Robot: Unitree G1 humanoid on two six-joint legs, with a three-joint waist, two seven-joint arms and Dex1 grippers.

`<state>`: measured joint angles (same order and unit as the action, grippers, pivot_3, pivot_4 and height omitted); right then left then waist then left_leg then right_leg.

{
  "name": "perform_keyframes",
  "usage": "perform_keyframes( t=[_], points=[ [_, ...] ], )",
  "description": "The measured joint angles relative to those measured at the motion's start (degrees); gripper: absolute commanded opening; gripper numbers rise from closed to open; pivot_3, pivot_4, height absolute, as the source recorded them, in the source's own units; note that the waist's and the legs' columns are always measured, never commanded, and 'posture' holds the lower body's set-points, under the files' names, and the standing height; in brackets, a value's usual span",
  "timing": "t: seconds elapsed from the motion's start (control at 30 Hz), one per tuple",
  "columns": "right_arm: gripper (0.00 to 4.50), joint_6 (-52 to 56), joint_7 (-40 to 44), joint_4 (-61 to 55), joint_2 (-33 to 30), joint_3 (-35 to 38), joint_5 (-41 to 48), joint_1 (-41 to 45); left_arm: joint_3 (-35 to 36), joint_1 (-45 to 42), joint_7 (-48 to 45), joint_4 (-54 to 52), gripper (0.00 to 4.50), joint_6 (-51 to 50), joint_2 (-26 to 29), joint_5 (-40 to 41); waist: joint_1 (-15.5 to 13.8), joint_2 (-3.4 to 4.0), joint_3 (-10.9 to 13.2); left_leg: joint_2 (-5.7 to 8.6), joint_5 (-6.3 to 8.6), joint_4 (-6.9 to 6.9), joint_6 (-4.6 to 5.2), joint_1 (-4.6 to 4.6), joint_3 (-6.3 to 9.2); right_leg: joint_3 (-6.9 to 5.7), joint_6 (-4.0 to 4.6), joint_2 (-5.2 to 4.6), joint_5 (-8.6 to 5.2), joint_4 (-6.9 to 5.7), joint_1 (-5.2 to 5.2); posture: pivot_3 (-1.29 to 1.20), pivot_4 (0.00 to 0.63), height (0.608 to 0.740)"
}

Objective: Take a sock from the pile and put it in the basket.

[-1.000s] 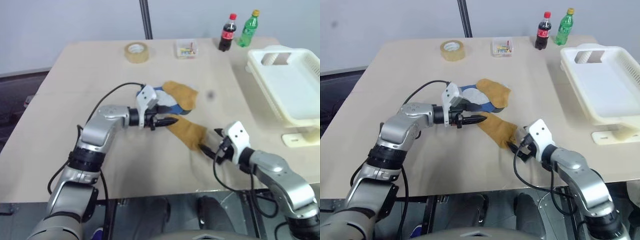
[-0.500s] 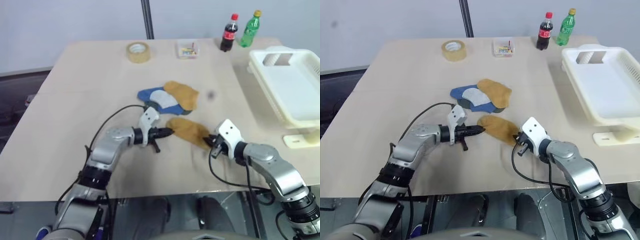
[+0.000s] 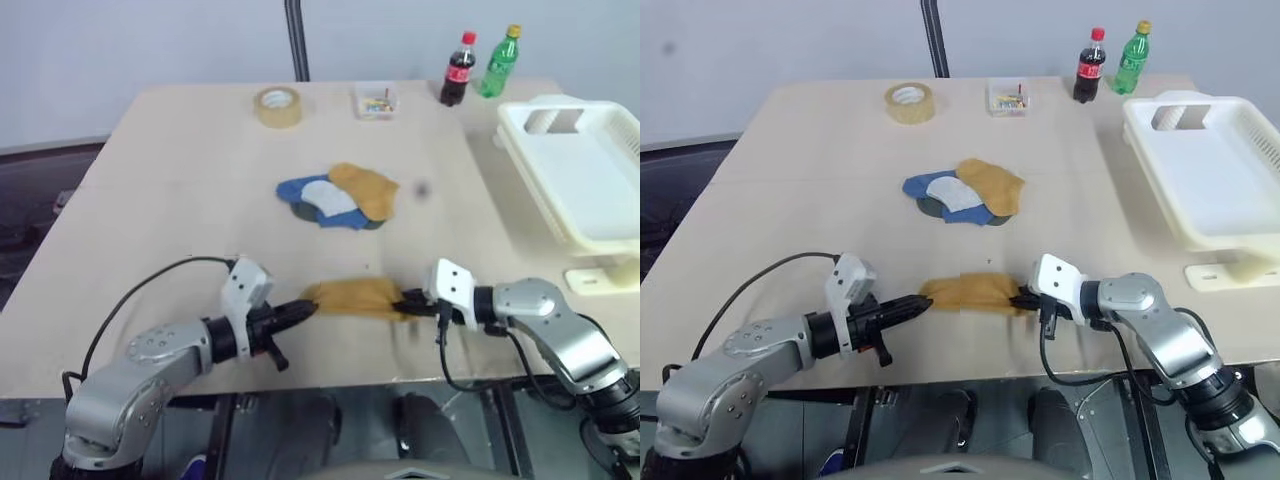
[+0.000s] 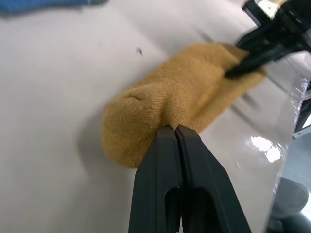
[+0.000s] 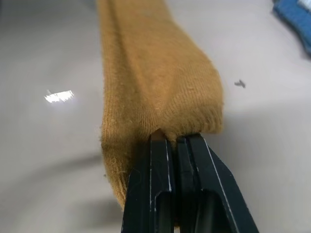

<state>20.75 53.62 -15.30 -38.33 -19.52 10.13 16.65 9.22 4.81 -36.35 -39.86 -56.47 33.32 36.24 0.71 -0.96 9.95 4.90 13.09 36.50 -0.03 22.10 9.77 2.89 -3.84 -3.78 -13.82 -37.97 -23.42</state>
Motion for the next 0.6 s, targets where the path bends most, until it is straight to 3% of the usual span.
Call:
perform_keyframes(
  t=[0.1, 0.2, 0.33, 0.47, 0.53, 0.6],
  points=[
    [1.14, -3.0, 0.0, 3.6, 1.0, -0.2, -1.9, 1.5, -0.5, 0.3, 2.0, 0.0, 1.67, 0.1, -1.1, 0.0, 0.0, 0.00, 0.0, -0.02, 0.00, 0.00, -0.01, 0.00, 0.00, 0.01, 0.01, 0.02, 0.01, 0.01, -0.01, 0.00, 0.150, 0.740],
    [2.60, -7.0, 0.1, 6.4, 1.2, 0.0, -3.3, 2.5, -0.8, 1.1, 3.5, 0.0, 3.05, 2.5, -2.7, -0.2, 0.0, -0.01, 0.0, -0.02, 0.01, -0.03, -0.01, 0.02, 0.01, 0.09, 0.02, -0.01, 0.01, 0.04, -0.04, 0.00, 0.150, 0.740],
    [2.60, -7.1, 2.8, 6.4, 0.3, 1.3, -1.3, 2.5, 1.2, 3.1, 1.3, 0.7, 3.05, 8.1, -2.4, -0.2, 0.0, 0.01, 0.0, -0.03, 0.01, -0.11, -0.01, 0.06, 0.01, 0.16, 0.03, -0.19, 0.01, 0.09, -0.10, 0.00, 0.150, 0.740],
    [2.60, -0.7, 3.1, 4.6, 1.4, 6.0, 4.4, 6.1, 5.2, 3.0, -1.9, 4.3, 3.05, 15.1, -1.1, -0.3, 0.0, 0.01, 0.0, -0.04, 0.01, -0.11, -0.01, 0.04, 0.00, 0.14, 0.03, -0.19, 0.00, 0.08, -0.09, 0.00, 0.150, 0.740],
    [2.60, -0.2, 0.7, 6.9, 4.7, 6.2, 3.3, 9.9, 5.6, 1.9, -2.5, 6.7, 3.05, 17.3, -0.6, -1.3, 0.2, 0.01, 0.0, -0.06, 0.01, -0.11, -0.01, -0.02, -0.05, 0.15, 0.03, -0.15, 0.01, 0.05, -0.09, 0.00, 0.150, 0.740],
    [2.60, -3.3, -5.0, 16.7, 10.6, 4.7, -2.3, 18.5, 6.0, -1.6, -2.4, 10.7, 3.05, 20.3, -0.4, -2.6, 0.6, 0.02, 0.0, -0.18, -0.02, -0.11, -0.05, -0.11, -0.30, 0.08, 0.17, 0.09, 0.18, 0.00, -0.11, 0.00, 0.150, 0.740]
  ],
)
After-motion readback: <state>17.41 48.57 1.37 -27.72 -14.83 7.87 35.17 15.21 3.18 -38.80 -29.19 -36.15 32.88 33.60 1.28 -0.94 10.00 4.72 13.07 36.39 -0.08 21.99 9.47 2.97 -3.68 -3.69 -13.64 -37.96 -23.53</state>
